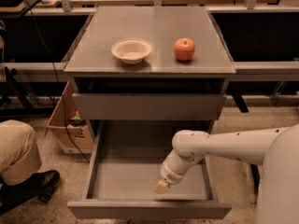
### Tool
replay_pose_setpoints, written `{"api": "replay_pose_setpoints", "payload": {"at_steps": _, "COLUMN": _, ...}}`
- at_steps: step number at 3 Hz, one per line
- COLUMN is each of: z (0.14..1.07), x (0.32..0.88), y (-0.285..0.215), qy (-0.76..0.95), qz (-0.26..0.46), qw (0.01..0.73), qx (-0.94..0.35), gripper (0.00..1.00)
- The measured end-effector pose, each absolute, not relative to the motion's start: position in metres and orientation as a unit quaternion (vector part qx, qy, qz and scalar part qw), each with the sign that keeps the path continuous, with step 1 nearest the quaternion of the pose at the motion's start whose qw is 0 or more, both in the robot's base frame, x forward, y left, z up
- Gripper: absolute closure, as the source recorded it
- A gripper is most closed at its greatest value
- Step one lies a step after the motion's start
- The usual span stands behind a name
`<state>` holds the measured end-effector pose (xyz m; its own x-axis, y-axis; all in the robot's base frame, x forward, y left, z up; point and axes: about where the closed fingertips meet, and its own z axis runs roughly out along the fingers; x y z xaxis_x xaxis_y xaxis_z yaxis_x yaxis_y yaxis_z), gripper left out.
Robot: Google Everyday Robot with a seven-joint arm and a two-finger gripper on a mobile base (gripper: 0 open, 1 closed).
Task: Open middle drawer
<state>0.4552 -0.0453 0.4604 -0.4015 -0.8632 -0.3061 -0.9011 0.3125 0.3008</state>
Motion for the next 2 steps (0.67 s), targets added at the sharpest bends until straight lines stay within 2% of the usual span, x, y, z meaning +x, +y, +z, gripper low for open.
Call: {"api": "replay_pose_setpoints", "payload": {"at_steps": 2, "z": 0.445, "x": 0.473, "y": -0.051, "qy": 0.804, "qz": 0.229, "qw": 0.105, "qx": -0.539, "gripper": 1.0}}
